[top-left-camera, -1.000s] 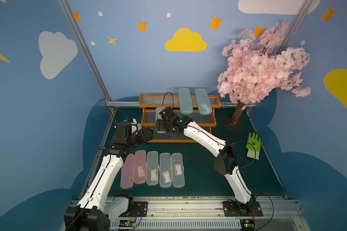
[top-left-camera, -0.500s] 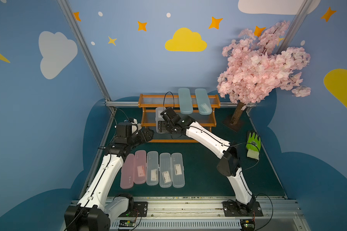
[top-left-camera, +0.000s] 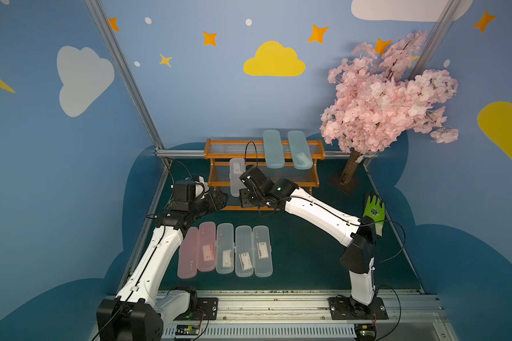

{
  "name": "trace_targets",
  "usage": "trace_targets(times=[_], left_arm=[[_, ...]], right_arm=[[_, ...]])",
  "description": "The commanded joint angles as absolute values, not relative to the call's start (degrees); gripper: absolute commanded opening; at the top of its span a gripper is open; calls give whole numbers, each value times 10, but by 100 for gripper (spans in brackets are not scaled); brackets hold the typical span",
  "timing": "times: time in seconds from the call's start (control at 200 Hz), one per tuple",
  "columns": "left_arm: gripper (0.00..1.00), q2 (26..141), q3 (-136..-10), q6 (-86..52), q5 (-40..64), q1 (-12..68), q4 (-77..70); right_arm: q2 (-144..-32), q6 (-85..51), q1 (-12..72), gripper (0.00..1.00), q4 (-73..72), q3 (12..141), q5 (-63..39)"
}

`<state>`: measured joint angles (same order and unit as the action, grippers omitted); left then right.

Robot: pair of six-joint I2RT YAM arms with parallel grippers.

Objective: Place the pencil cases on the shelf according to color
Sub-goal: Place the pencil case on the shelf.

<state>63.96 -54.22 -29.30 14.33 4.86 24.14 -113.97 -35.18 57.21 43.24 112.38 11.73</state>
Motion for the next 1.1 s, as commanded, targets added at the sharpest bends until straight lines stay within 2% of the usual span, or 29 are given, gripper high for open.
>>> trace_targets(times=[0.0,0.17,0.621,0.866,1.096], left_arm=[[100,632,-547,-282,138,47,249],[100,633,-548,-281,137,47,250],[100,640,-547,-279,142,47,253],[100,651,-567,-261,173,52,260],[100,618,-573,-247,158,53,296]], right_arm=[[-1158,-343,571,42,407,1112,95],[-1202,-343,568,38,405,1140,86],[-1265,-315,557,38,387,1215,67],[-1220,-313,571,52,418,1190,85],[-1147,-318,599,73,423,1106,96]])
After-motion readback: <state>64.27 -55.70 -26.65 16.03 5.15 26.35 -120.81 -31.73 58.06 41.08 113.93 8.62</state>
